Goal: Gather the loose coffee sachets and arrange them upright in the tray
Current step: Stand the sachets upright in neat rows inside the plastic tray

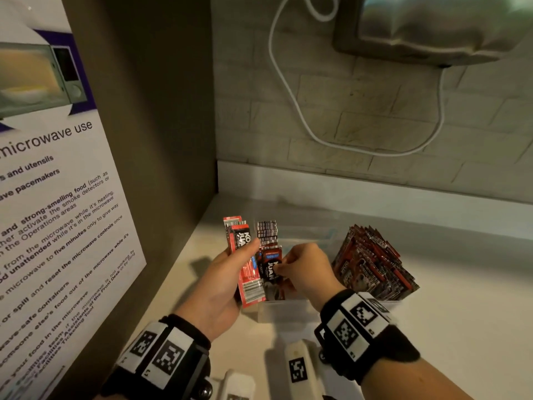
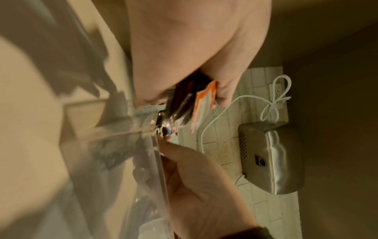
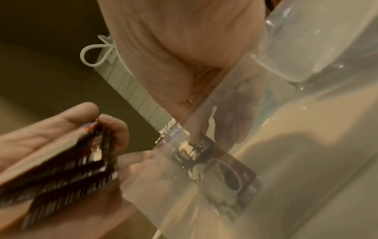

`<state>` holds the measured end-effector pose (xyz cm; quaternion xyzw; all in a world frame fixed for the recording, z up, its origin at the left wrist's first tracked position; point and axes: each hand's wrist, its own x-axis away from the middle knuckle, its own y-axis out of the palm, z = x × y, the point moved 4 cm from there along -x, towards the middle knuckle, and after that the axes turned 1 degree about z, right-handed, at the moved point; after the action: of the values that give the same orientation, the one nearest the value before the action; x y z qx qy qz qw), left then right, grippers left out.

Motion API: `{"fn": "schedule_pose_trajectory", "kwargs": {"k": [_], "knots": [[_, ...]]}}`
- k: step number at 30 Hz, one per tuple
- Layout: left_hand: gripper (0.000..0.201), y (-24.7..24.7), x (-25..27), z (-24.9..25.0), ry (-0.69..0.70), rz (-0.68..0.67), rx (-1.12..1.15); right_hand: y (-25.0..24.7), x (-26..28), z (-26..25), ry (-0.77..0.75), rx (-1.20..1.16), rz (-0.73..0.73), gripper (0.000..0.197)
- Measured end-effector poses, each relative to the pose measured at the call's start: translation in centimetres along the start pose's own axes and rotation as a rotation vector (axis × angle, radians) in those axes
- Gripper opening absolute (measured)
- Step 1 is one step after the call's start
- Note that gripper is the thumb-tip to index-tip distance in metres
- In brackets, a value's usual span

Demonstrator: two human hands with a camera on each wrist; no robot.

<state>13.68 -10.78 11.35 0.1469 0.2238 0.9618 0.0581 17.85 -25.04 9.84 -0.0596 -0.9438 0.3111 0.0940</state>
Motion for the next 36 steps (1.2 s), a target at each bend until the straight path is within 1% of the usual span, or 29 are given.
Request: {"fn": "schedule_pose_trajectory", "kwargs": {"k": [4,6,7,8,12,14,18,22,28,32,34,36], "knots": [[0.034,0.5,0.3,-0.5,-0.028,-0.017,0.003,0.6,0.2,-0.3,-0.057,0.092,-0.014,0.018],[0.033,0.8,0.3,-0.5,-0.028,-0.023,-0.004,0.8,0.4,-0.3,-0.075,0.15,-0.035,0.032],[0.031,0.8,0.3,-0.5,-0.026,-0.026,-0.004,0.9,0.5,-0.3,-0.091,0.189,-0.057,0.037],[0.031,0.9,0.2,-0.5,-0.024,-0.025,-0.003,1.0,0.6,-0.4,-0.118,0.221,-0.086,0.037],[0.035,1.0,0.0,-0.5,-0.014,-0.003,-0.007,1.9,1.2,-1.1,-0.279,0.267,-0.25,0.031],[0.038,1.1,-0.2,-0.4,-0.017,0.006,-0.011,2.1,1.3,-1.2,-0.316,0.301,-0.285,0.033],[0.034,1.3,-0.6,0.0,-0.014,0.01,-0.017,2.3,0.8,-0.7,-0.287,0.3,-0.234,0.042],[0.03,1.4,-0.8,0.1,-0.01,0.024,-0.04,2.5,0.5,-0.4,-0.261,0.298,-0.21,0.037],[0.027,1.2,-0.7,0.1,-0.01,0.037,-0.051,2.7,0.3,0.0,-0.238,0.278,-0.215,0.037],[0.028,0.7,-0.8,0.6,0.031,0.053,-0.023,2.2,0.8,-0.4,-0.222,0.221,-0.216,0.036],[0.018,0.3,-0.7,1.0,0.065,0.068,-0.001,1.7,0.9,-0.5,-0.211,0.21,-0.203,0.041],[0.005,0.0,-0.5,1.6,0.106,0.106,0.03,1.0,1.1,-0.8,-0.18,0.189,-0.18,0.052]]}}
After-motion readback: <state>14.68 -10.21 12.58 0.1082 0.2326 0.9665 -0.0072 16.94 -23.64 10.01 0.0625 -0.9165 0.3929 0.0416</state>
